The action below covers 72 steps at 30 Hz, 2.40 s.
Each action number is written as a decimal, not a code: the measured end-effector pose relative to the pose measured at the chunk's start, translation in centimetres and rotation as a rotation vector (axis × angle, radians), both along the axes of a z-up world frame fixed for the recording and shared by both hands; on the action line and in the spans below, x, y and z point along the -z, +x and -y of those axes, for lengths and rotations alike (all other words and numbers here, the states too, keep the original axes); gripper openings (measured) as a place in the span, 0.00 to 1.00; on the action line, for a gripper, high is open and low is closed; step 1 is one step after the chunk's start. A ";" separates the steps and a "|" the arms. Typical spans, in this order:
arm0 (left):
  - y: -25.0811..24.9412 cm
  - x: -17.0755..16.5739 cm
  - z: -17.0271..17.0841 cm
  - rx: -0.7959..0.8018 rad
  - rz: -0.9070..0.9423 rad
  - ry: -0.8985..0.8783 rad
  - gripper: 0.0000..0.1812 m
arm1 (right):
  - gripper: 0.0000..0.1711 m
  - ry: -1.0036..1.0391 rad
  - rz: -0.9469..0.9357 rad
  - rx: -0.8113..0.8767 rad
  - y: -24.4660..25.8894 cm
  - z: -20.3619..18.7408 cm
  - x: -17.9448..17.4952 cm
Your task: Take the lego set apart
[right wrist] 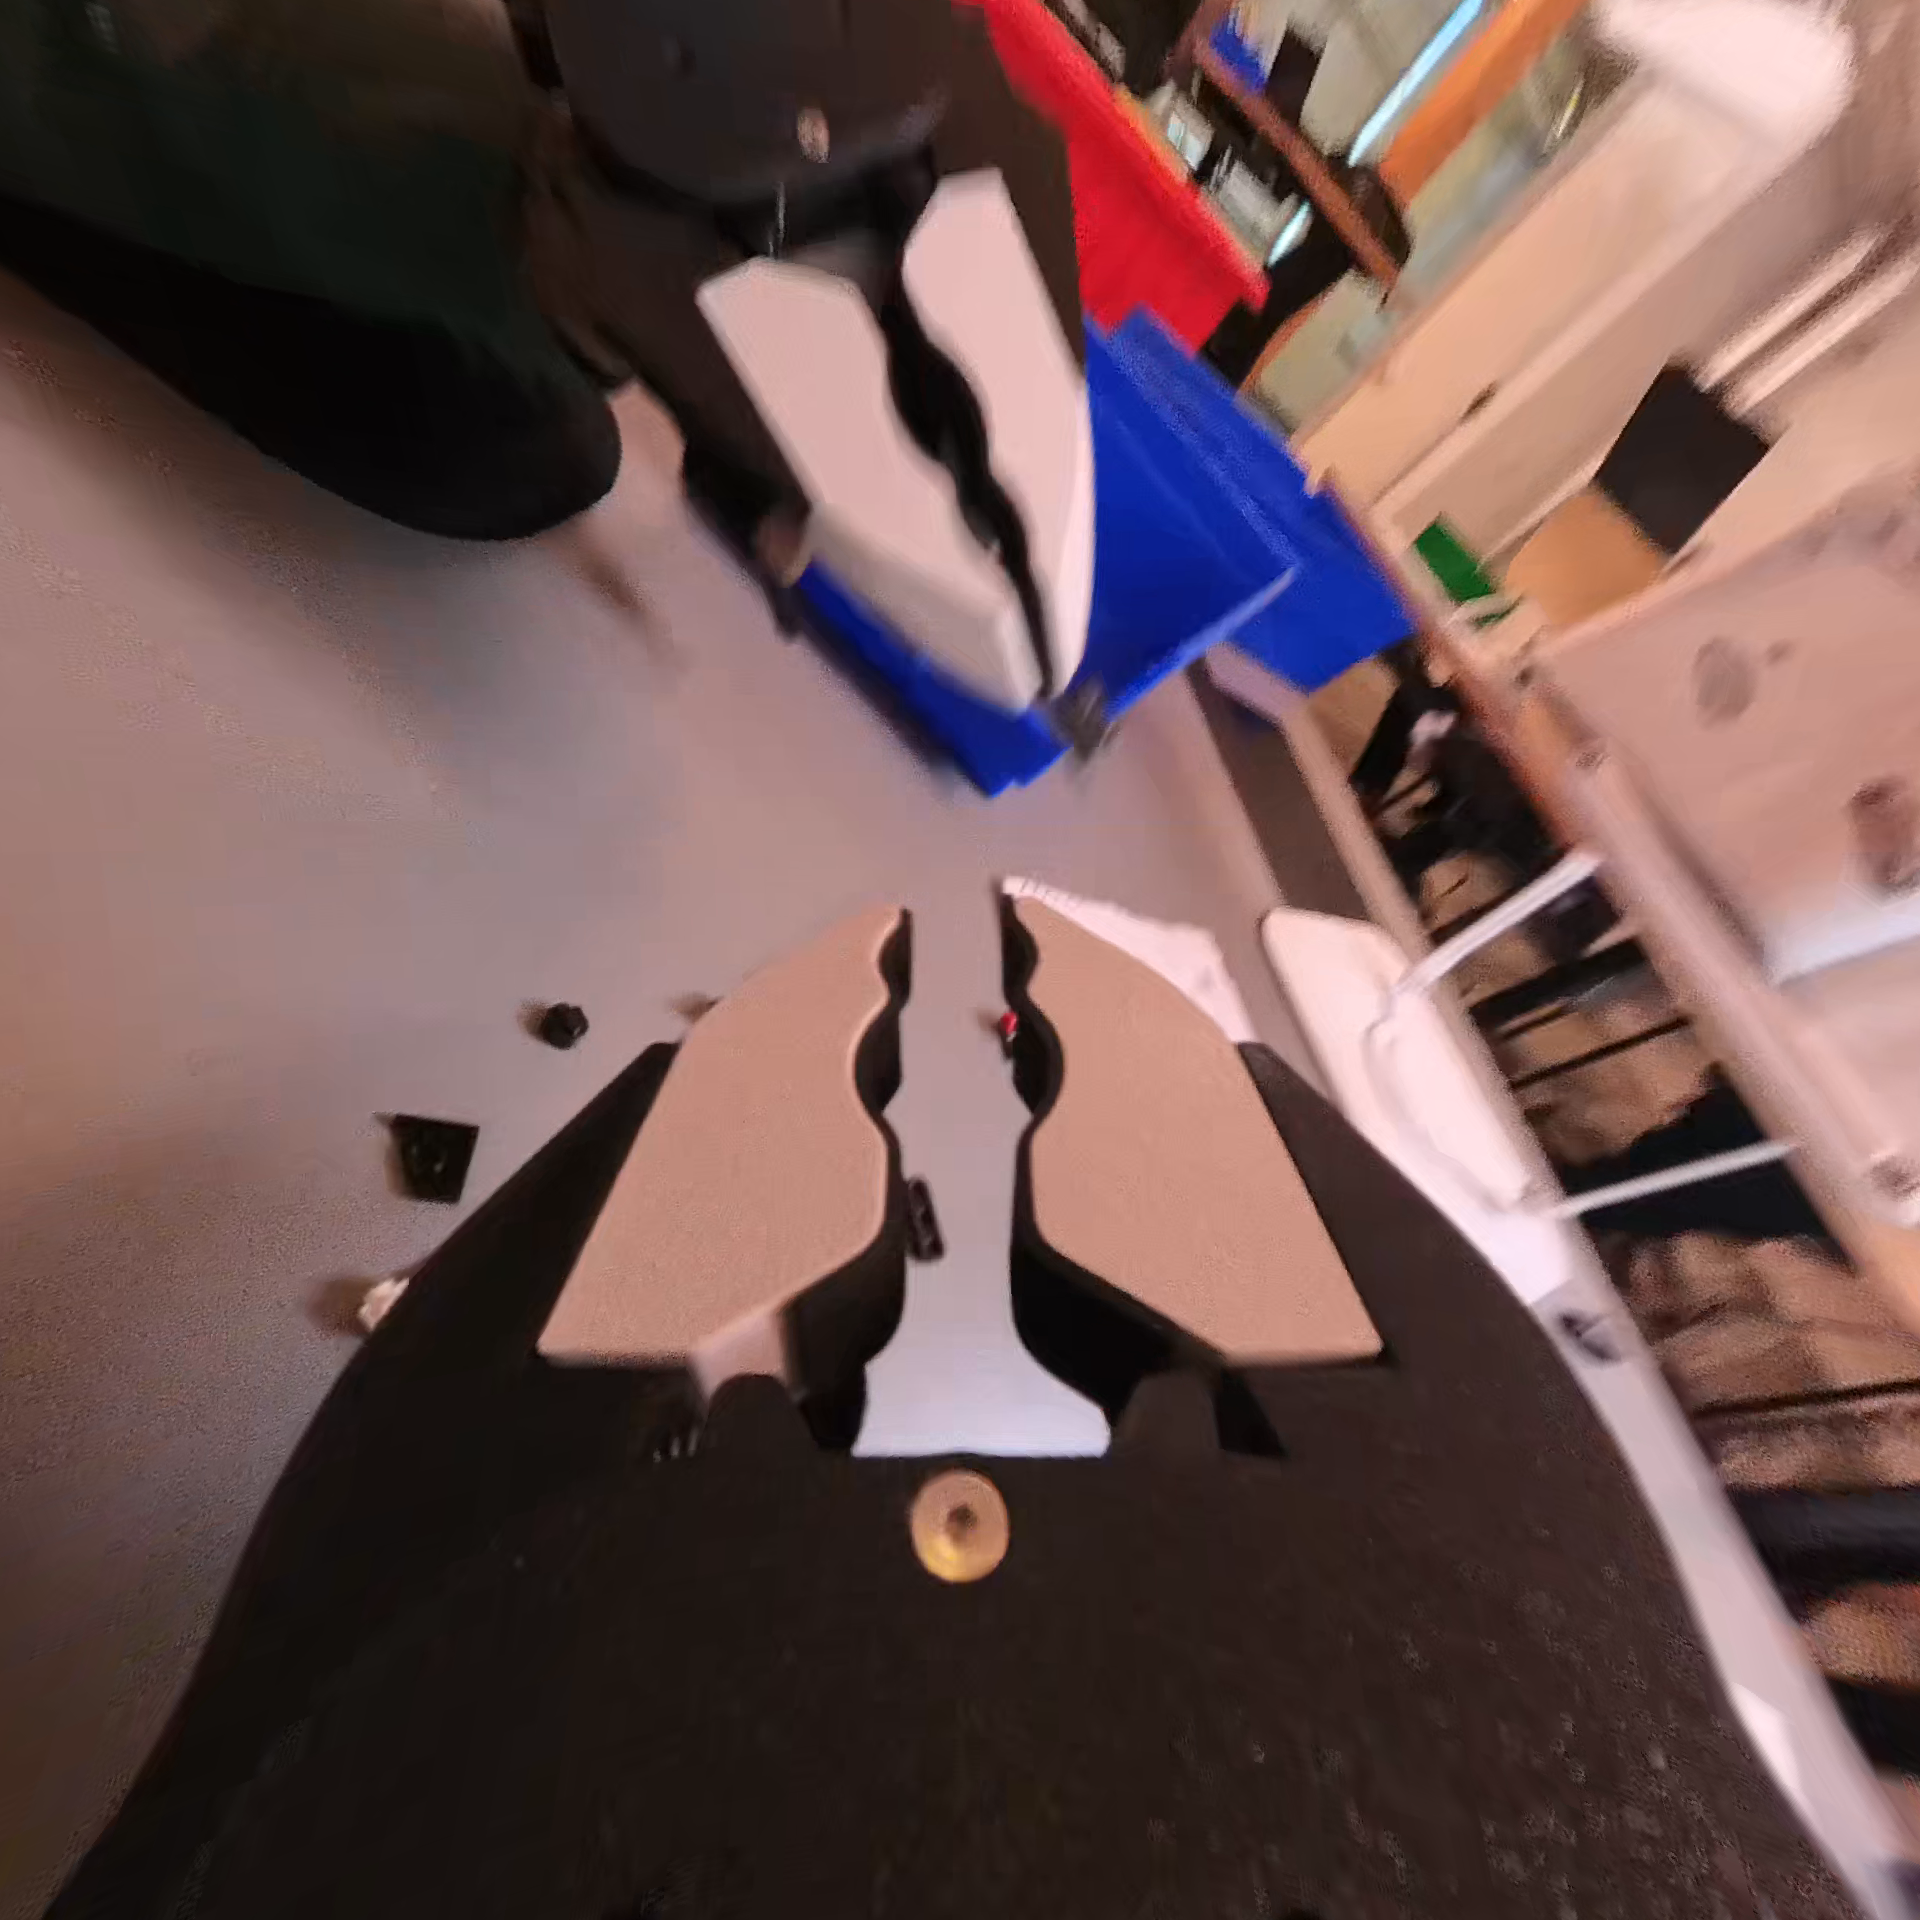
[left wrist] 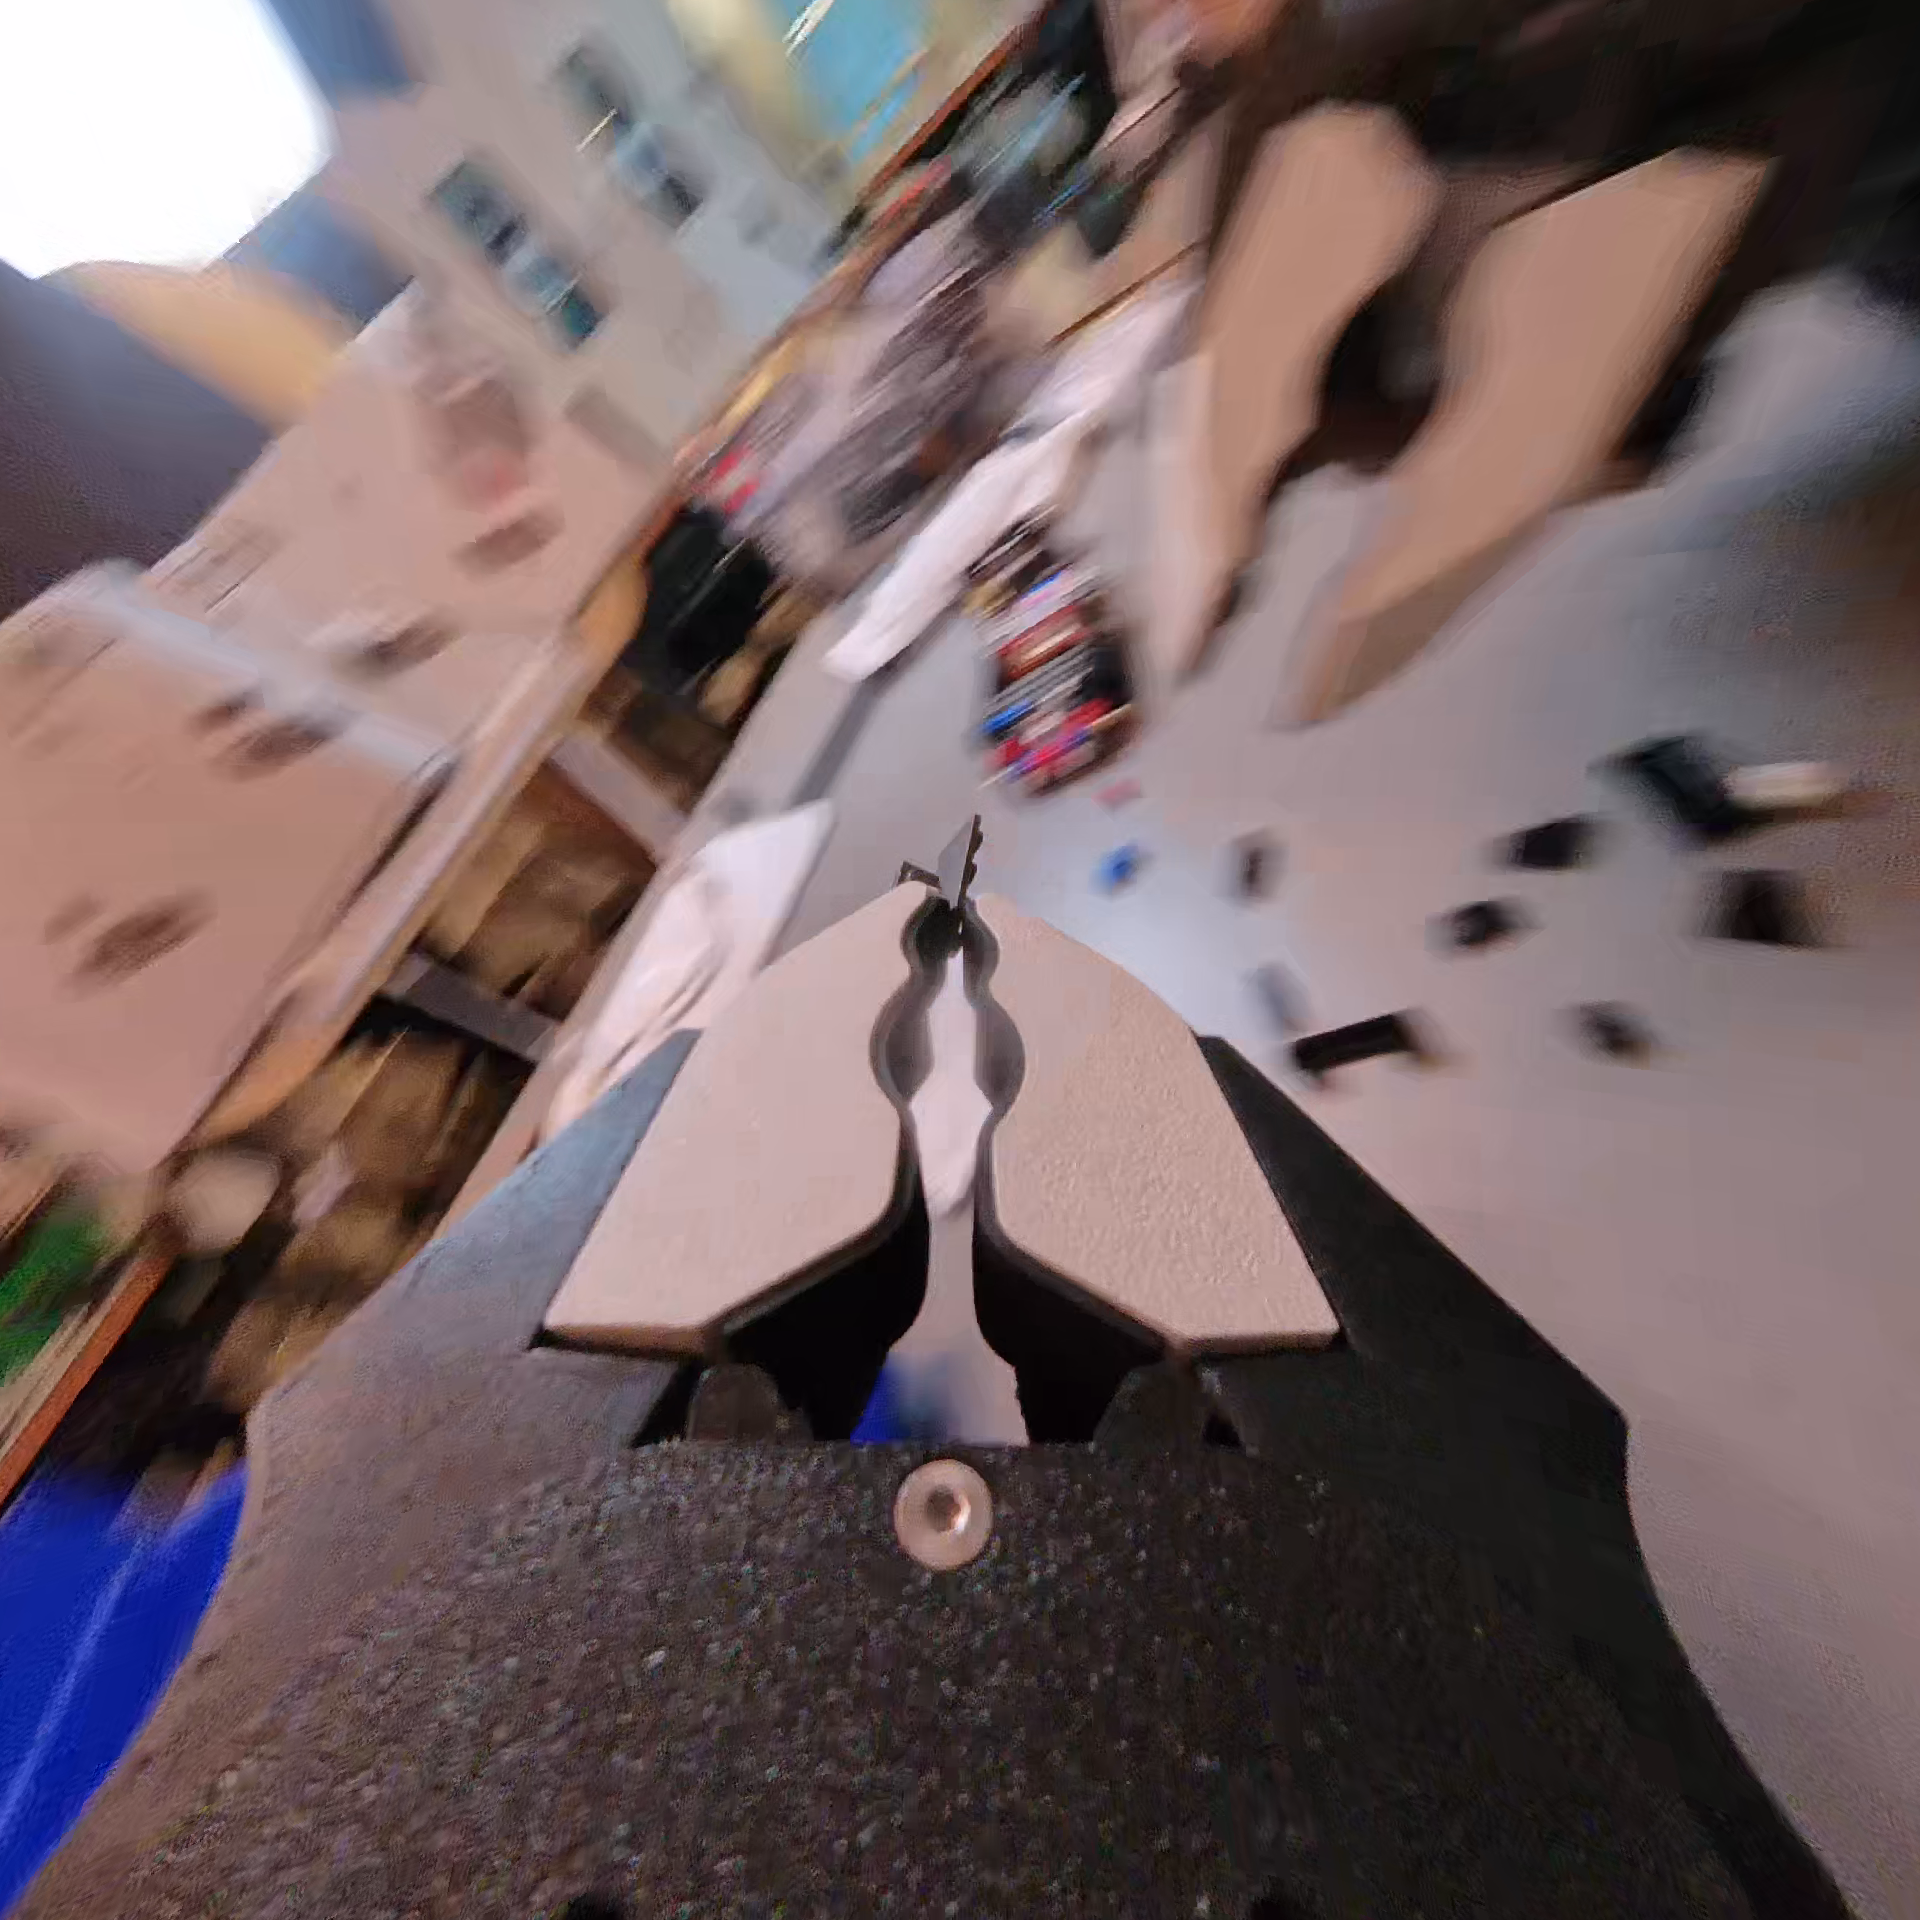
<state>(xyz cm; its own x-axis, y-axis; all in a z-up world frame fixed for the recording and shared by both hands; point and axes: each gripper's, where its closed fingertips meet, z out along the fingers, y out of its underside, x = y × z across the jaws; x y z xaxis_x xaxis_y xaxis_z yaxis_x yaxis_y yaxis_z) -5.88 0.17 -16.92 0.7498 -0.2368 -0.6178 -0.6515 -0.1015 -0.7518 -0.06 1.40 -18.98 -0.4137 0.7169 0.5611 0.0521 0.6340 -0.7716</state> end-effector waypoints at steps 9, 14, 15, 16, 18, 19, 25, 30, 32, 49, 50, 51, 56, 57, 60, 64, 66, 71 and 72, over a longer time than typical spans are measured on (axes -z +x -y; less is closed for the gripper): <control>-12.0 5.0 2.8 -0.627 0.399 -0.426 0.19 | 0.17 -0.268 0.543 0.032 0.1 0.7 7.1; -10.3 4.4 1.8 -0.537 0.343 -0.378 0.27 | 0.17 -0.235 0.624 0.109 -0.8 2.2 8.4; -9.2 3.9 1.4 -0.480 0.352 -0.356 0.25 | 0.17 -0.211 0.635 0.144 -1.0 2.2 8.7; -8.0 3.5 1.0 -0.416 0.366 -0.339 0.23 | 0.17 -0.181 0.647 0.173 -1.2 2.0 9.2; -5.5 3.2 0.5 -0.298 0.399 -0.327 0.21 | 0.12 -0.157 0.634 0.191 -1.5 1.9 9.4; -4.3 3.4 0.4 -0.233 0.406 -0.341 0.19 | 0.09 -0.139 0.629 0.186 -1.5 1.8 9.4; 1.4 5.5 1.1 0.104 0.464 -0.481 0.19 | 0.05 -0.307 0.459 0.024 -1.1 1.5 5.8; 5.8 4.5 1.5 0.351 0.549 -0.446 0.20 | 0.05 -0.531 0.369 -0.214 1.1 3.2 1.3; 7.1 4.0 1.8 0.420 0.565 -0.426 0.17 | 0.05 -0.537 0.385 -0.250 1.5 3.7 1.2; 7.2 4.4 1.9 0.398 0.594 -0.475 0.06 | 0.05 -0.467 0.415 -0.225 1.4 4.0 2.9; 7.1 4.5 1.9 0.386 0.578 -0.472 0.06 | 0.05 -0.477 0.415 -0.220 1.4 3.9 2.9; 7.1 4.6 1.8 0.379 0.580 -0.475 0.06 | 0.05 -0.477 0.423 -0.217 1.3 3.8 3.0; 6.9 5.7 1.6 0.342 0.550 -0.517 0.06 | 0.05 -0.407 0.432 -0.192 1.3 3.6 4.1; 6.8 5.7 1.5 0.338 0.560 -0.518 0.06 | 0.05 -0.413 0.427 -0.190 1.2 3.5 4.0; 6.5 6.0 1.3 0.316 0.511 -0.511 0.06 | 0.05 -0.426 0.429 -0.185 1.0 3.1 4.2; 4.9 9.0 1.5 0.207 0.266 -0.573 0.06 | 0.05 -0.536 0.365 -0.208 0.8 2.9 2.3; 5.2 9.1 1.6 0.224 0.303 -0.557 0.06 | 0.05 -0.522 0.300 -0.157 0.4 1.3 0.6; 4.9 5.8 0.7 0.250 0.513 -0.461 0.06 | 0.05 -0.320 0.408 0.011 0.5 -1.1 4.0; 4.8 6.0 0.7 0.253 0.511 -0.456 0.06 | 0.05 -0.304 0.481 0.012 0.7 -0.7 5.5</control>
